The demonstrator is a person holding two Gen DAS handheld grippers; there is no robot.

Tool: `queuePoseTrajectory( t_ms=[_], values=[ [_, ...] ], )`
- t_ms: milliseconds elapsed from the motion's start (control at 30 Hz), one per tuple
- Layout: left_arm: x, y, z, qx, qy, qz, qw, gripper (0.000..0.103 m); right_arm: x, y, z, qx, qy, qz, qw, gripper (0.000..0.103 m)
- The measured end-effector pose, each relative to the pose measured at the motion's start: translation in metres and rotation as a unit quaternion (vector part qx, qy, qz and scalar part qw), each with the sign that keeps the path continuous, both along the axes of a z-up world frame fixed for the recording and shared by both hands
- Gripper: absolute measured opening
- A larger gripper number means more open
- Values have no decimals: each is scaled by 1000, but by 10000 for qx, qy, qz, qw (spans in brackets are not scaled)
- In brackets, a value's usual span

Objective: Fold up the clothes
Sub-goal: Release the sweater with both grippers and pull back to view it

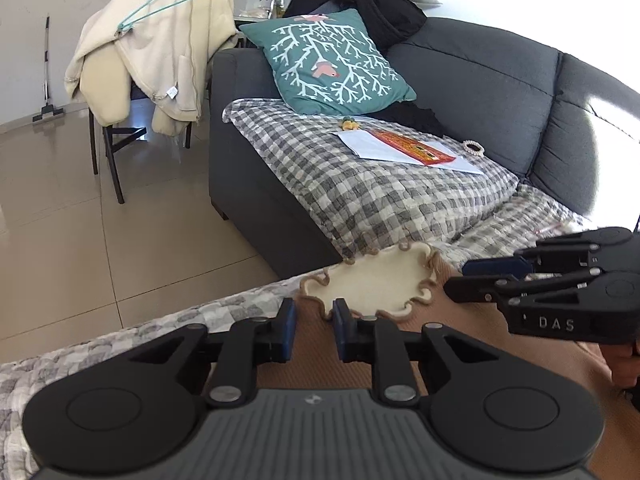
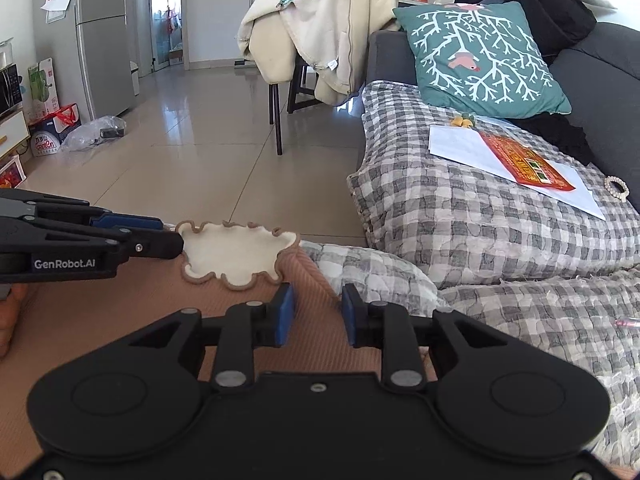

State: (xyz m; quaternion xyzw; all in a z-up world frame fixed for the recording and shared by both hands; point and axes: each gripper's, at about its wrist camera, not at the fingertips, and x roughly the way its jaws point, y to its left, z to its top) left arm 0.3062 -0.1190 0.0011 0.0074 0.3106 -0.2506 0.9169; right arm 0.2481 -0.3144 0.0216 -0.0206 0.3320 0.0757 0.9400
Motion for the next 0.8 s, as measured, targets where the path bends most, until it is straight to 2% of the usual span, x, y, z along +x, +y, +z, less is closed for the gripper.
queuePoseTrajectory(
  t_ms=[33, 133, 233, 367, 567, 800],
  values=[
    [-2, -1, 1, 99, -17, 132, 9999, 46, -4, -1, 3, 12, 10, -18, 10000, 28],
    [-18, 3, 11, 138, -193, 130, 9996, 47, -18, -2, 13, -23, 30, -62, 10000, 33],
    [-39, 10, 23, 326, -268, 188, 9989, 57, -36, -2, 27, -21, 103, -73, 9999, 36],
    [-63, 25, 39, 429, -174, 232, 9987, 60, -73, -5, 43, 17, 206, -143, 9997, 38],
    [-130, 61, 65, 459, 114, 203, 9987, 64, -144, -16, 51, 99, 485, -406, 9979, 39],
    [-217, 92, 64, 537, 544, 210, 9969, 68, -223, -6, 47, 43, 807, -485, 9956, 42]
  ],
)
